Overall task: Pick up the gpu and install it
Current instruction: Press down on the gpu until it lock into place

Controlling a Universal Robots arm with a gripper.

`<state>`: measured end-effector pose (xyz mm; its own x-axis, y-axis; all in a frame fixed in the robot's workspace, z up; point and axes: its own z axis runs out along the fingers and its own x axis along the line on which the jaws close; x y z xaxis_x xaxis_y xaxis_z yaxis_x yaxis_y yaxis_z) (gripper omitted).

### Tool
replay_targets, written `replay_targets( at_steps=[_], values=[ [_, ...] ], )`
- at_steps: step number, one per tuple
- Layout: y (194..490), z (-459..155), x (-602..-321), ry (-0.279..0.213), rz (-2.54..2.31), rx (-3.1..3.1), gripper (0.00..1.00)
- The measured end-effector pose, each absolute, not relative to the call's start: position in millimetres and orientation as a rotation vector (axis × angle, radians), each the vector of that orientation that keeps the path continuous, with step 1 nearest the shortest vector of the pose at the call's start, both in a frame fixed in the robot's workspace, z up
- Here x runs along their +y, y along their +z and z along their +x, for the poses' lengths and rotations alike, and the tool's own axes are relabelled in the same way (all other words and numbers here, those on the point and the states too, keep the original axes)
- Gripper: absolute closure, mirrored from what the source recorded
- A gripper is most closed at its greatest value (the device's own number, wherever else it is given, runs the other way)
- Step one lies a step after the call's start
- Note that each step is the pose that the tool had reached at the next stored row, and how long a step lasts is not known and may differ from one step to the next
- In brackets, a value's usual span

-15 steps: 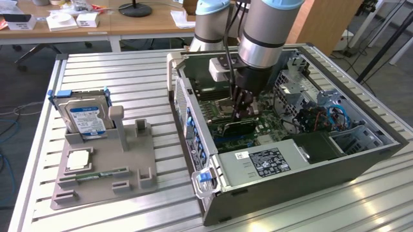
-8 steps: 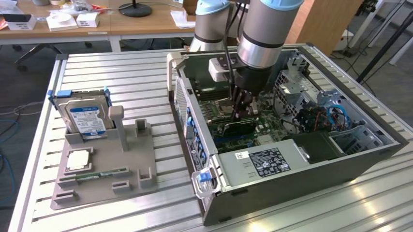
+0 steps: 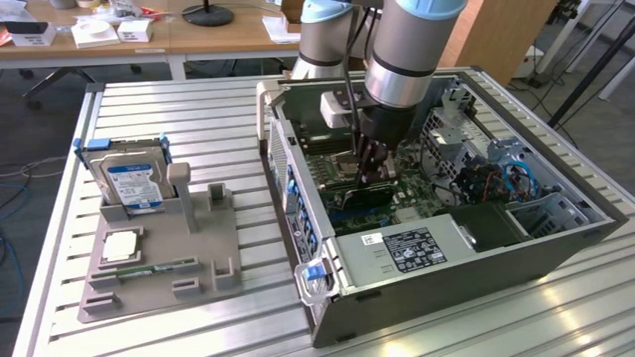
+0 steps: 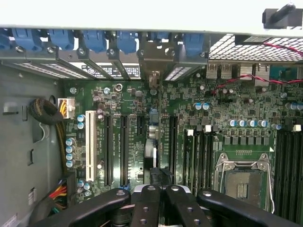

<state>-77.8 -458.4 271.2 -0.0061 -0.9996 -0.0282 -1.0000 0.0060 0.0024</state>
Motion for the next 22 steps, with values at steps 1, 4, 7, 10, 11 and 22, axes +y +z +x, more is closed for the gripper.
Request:
replay_targets(
  at_steps=[1,4,7,10,11,22],
  values=[
    [271.0,-77.9,-458.4,0.034,-2.202,2.215,0.9],
    [271.0,-77.9,-458.4,0.033,-2.202,2.216,0.9],
    [270.4,-77.8,-458.4,0.034,-2.202,2.215,0.9],
    [270.3,-77.8,-458.4,0.034,-2.202,2.215,0.9],
    [270.4,-77.9,-458.4,0.034,-2.202,2.215,0.9],
    [267.9,-77.8,-458.4,0.034,-2.202,2.215,0.9]
  ],
)
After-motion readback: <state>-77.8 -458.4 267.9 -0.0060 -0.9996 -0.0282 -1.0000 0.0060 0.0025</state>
